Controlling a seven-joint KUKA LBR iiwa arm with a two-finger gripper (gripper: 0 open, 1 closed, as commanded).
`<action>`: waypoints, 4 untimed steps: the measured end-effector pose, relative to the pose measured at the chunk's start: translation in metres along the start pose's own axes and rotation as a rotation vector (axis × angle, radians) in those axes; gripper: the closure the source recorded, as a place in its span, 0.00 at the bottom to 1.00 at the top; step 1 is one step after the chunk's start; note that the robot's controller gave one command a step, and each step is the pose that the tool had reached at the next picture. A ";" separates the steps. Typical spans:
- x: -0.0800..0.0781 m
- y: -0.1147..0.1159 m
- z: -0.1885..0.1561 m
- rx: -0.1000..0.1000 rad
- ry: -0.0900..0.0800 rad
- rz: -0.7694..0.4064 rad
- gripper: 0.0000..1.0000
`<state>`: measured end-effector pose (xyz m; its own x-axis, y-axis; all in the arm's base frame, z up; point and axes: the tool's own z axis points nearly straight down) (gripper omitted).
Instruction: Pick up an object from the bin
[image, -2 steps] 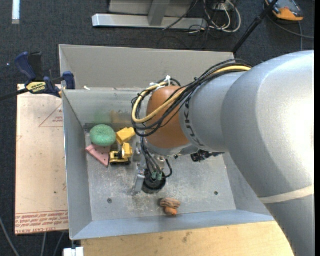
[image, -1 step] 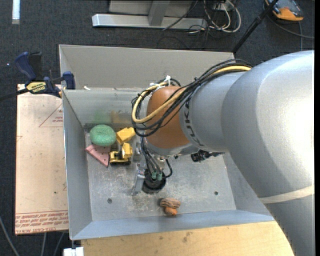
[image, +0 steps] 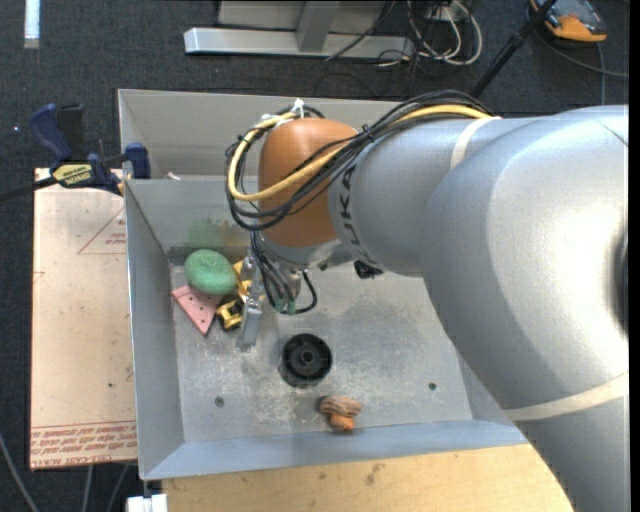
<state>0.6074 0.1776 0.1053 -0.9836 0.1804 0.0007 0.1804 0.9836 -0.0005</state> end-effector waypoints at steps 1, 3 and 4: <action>-0.011 0.012 0.003 -0.007 -0.008 0.028 0.00; -0.027 -0.008 0.022 -0.014 -0.032 -0.183 1.00; -0.016 -0.007 -0.009 -0.002 -0.006 -0.174 1.00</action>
Offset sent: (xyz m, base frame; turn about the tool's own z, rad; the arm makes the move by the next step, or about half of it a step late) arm 0.0161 -0.0163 -0.0343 -0.1821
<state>0.6220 0.1679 0.1148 -1.0000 0.0075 -0.0052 0.0075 1.0000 0.0014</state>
